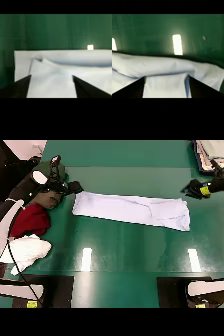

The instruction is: Fold the shirts.

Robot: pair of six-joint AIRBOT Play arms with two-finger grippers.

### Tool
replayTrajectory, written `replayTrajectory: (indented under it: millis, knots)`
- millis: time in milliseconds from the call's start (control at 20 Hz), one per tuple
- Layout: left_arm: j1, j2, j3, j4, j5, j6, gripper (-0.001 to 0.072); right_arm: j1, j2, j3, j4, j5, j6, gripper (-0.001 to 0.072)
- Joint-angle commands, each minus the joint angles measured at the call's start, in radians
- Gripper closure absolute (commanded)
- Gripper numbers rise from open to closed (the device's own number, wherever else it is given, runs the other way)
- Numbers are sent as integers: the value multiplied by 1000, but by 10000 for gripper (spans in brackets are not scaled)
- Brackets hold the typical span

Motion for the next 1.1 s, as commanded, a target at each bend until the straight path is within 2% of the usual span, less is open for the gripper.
replayTrajectory:
  millis: [0, 150, 200, 250, 300, 350, 400, 550, 650, 800, 1050]
  knots:
    - [-1, -19, 50, -8, -9, -21, 52, -21, -73, 107, 125, -53, 7, 80]
    - [1, -11, 119, -5, -214, 3, 55, -69, -62, 152, 53, 159, -46, 81]
    - [0, -11, 128, -5, -274, 4, 234, -84, -50, 134, 25, 217, -69, 81]
    - [0, -11, 127, -6, -311, 7, 509, -105, -33, 101, -3, 254, -80, 81]
    - [0, -14, 124, -10, -335, 26, 679, -126, -16, 58, -16, 272, -101, 80]
    - [0, -14, 121, -10, -351, 28, 671, -144, 4, 3, -13, 284, -119, 62]
    - [0, -14, 121, -10, -364, 28, 671, -163, 19, -48, -12, 287, -139, 6]
    - [0, -14, 119, -17, -372, 27, 671, -178, 27, -188, 42, 276, -241, 6]
    - [0, -14, 112, -17, -372, 19, 671, -163, 24, -250, 45, 211, -285, 5]
    - [0, -14, 108, -17, -374, 18, 672, -158, -5, -270, 47, 121, -287, 7]
    - [-25, -14, 108, -18, -356, 18, 671, -146, -103, -187, 46, 143, -286, 18]
